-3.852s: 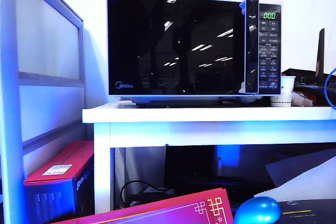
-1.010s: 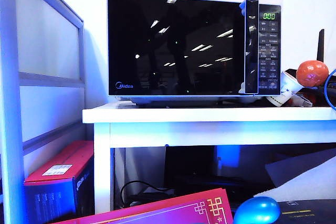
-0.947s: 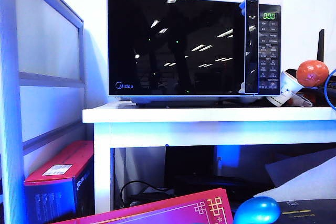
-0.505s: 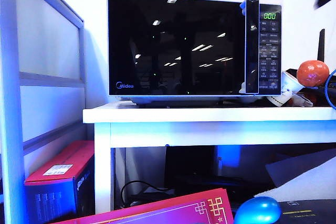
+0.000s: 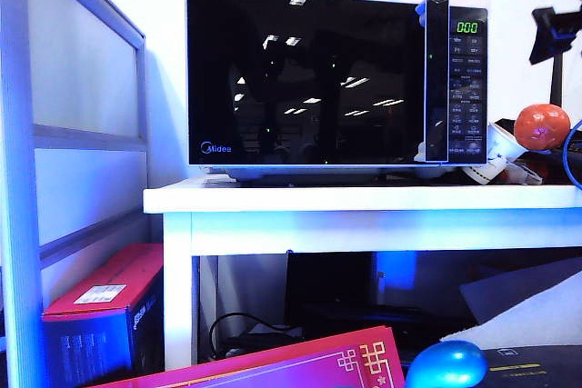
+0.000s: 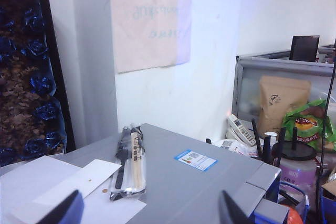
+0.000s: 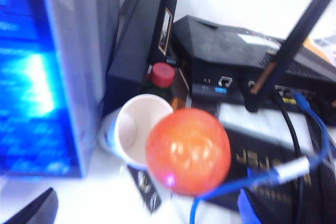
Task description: Open the microwave door, place the orange inside the microwave, then close the microwave door.
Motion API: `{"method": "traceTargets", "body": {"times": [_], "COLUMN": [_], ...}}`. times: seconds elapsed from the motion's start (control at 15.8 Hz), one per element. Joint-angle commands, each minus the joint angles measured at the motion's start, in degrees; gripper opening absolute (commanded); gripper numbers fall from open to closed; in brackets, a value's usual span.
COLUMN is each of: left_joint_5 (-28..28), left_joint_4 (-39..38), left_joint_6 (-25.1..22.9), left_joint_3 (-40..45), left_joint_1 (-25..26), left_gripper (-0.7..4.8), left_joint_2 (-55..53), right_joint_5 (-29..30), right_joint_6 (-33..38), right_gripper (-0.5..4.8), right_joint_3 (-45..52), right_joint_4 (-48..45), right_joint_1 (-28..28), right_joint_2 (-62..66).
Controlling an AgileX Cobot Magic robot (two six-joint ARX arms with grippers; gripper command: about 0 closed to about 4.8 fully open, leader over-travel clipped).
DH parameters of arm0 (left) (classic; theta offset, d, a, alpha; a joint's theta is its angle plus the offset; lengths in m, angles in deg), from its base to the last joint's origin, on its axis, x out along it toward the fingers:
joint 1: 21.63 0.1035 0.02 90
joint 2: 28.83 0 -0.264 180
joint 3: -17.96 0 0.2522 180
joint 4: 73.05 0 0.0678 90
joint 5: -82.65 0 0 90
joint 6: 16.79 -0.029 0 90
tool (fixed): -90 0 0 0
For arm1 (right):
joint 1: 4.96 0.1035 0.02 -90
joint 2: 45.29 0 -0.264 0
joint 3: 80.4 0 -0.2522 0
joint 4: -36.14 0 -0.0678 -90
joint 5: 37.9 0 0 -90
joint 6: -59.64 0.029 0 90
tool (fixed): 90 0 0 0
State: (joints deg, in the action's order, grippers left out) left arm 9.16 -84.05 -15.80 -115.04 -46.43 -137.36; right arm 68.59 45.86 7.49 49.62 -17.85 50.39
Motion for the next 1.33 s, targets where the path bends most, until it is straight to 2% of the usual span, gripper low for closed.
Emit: {"method": "traceTargets", "body": {"times": [0.06,0.76,1.07,1.33], "left_joint_5": [0.44,0.72,0.94,1.53], "left_joint_4": [0.74,0.48,-0.94,-0.96], "left_joint_6": [0.07,0.11,0.11,0.11], "left_joint_3": [-0.42,-0.42,-0.42,-0.42], "left_joint_1": [-0.11,-0.13,-0.13,-0.15], "left_gripper": [3.41,3.41,3.4,3.41], "left_joint_2": [0.48,0.48,0.48,0.48], "right_joint_5": [-0.07,-0.11,-3.26,-3.74], "right_joint_6": [0.22,0.24,0.24,0.24], "right_gripper": [4.79,4.79,4.79,4.79], "right_joint_3": [-0.33,-0.33,-0.52,-1.22], "right_joint_4": [-6.97,-23.15,-30.14,-32.06], "right_joint_1": [0.02,0.07,0.04,0.09], "right_joint_2": [2.45,13.03,15.78,18.1]}}
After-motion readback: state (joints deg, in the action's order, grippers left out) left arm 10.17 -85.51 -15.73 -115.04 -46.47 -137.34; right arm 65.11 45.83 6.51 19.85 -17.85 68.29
